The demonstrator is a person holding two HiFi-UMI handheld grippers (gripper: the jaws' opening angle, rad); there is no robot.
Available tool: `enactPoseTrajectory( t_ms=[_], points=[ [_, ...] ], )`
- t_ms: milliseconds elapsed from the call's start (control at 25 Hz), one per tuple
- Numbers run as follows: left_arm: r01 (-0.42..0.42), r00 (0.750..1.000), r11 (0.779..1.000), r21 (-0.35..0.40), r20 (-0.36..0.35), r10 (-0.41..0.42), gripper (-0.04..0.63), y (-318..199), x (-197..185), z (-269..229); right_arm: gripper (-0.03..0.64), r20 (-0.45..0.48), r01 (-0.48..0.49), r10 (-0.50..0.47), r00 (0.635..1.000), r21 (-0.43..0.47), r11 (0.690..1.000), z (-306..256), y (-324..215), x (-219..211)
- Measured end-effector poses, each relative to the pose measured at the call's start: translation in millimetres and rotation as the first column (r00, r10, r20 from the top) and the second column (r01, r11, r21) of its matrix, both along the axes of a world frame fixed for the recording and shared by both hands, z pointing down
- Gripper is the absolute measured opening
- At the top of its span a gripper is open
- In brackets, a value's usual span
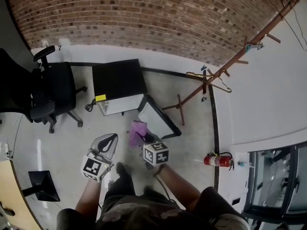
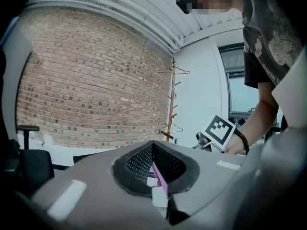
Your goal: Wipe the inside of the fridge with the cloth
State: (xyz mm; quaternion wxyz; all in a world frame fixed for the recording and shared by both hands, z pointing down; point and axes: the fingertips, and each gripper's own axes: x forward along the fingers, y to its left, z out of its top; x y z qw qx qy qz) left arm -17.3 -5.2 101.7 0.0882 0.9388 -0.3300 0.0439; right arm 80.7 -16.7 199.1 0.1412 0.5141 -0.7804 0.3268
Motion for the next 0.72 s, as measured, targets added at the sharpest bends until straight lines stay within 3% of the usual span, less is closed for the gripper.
enactPoseTrajectory(
  t_ms=[240,720],
  points=[
    [0.055,0.998,0.998,0.026,-0.014,-0.054,0.017,45.8,27.9,-29.4,0.080,0.017,0.033,-0.035,0.999,0.079,0.996,-29.4,46.3,24.0],
    [0.028,0.999,0.997,0.073,-0.017,-0.027,0.017,196.6,101.0,-66.4,0.080,0.036,0.026,-0.032,0.999,0.164,0.986,-75.6,193.6,104.0]
  ],
)
